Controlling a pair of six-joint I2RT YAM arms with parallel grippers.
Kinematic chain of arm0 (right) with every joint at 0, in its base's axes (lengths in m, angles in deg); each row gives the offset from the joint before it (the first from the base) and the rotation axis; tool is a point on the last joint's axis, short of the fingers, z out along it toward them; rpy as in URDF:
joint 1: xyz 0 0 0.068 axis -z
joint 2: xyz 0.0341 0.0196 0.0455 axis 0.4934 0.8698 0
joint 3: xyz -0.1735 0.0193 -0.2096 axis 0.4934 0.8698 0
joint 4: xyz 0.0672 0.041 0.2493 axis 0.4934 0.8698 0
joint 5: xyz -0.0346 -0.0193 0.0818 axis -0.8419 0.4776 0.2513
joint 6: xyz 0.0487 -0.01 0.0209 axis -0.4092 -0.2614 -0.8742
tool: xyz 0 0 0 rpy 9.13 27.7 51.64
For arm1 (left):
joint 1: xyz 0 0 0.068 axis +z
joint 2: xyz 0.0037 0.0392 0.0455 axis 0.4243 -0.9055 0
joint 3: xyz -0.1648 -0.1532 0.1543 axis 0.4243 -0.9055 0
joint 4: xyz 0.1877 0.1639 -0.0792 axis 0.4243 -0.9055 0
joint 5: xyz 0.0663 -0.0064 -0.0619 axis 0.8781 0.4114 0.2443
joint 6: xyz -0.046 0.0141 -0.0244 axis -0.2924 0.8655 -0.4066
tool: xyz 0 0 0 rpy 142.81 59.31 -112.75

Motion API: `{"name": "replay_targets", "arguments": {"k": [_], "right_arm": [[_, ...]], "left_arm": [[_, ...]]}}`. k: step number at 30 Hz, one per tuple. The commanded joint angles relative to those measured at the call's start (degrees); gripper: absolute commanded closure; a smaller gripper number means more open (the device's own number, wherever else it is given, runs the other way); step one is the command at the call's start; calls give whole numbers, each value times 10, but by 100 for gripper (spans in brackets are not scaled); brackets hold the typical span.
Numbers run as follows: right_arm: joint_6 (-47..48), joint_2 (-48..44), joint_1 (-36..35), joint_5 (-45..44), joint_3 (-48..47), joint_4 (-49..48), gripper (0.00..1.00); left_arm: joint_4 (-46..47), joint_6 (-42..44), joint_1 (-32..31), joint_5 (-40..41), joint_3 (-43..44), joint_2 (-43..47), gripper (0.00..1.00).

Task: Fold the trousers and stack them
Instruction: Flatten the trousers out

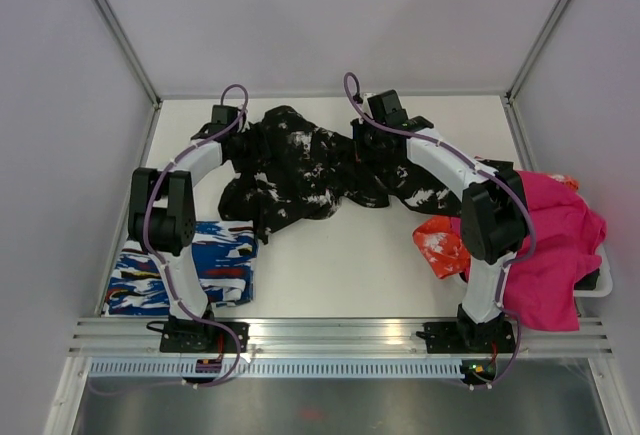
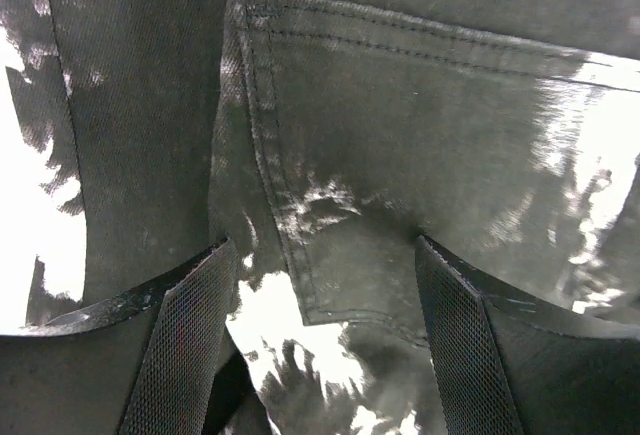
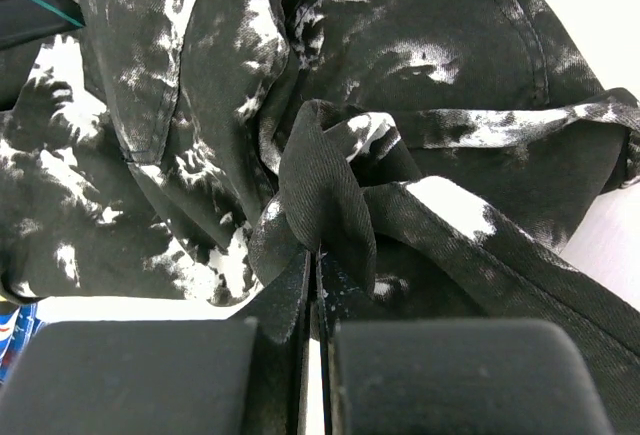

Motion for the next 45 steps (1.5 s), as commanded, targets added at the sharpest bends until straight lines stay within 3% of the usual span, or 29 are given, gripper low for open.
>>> {"name": "replay_targets", "arguments": {"k": [1,4,11,15,18,20,22,23,24,27,28,31,34,36,39,45], "right_arm": [[11,-5,1,-13,-27,-7,100],[13,-9,1,-18,-23,-3,100],[3,9,2,-15,-28,2,100],[-11,19,1,-3,-29,-14,100],[-22,30,0,13,-53,-23,100],[-26,35,1,8,-76,-25,100],[-18,39,1,0,-95,-24,100],[-13,41,1,-2,-128,-20,100],[-7,46,1,-4,-151,-14,100],[7,63,0,-16,-259,-1,100],[6,67,1,-16,-282,-5,100],[-15,74,1,10,-368,-61,100],[-48,71,1,58,-394,-125,100],[-64,62,1,76,-394,-150,100],[-56,48,1,73,-373,-152,100],[14,1,1,87,-223,-46,100]], "left_arm": [[20,30,-4,13,2,-17,22],[11,54,-3,55,-10,2,20],[34,43,-2,37,-34,-14,12],[82,33,-3,-32,-56,-17,13],[114,30,-10,-101,-56,-27,21],[154,28,-16,-152,-53,-28,32],[160,26,-24,-161,-29,-21,53],[157,23,-26,-159,-18,-17,88],[153,22,-25,-156,-3,-5,98],[112,31,-17,-128,78,21,98],[95,32,-11,-119,140,25,98],[64,22,27,-78,254,47,98],[40,40,38,-30,380,60,98],[5,68,38,-20,475,59,98],[0,72,38,-24,541,66,98],[35,83,24,-88,551,85,98]]}}
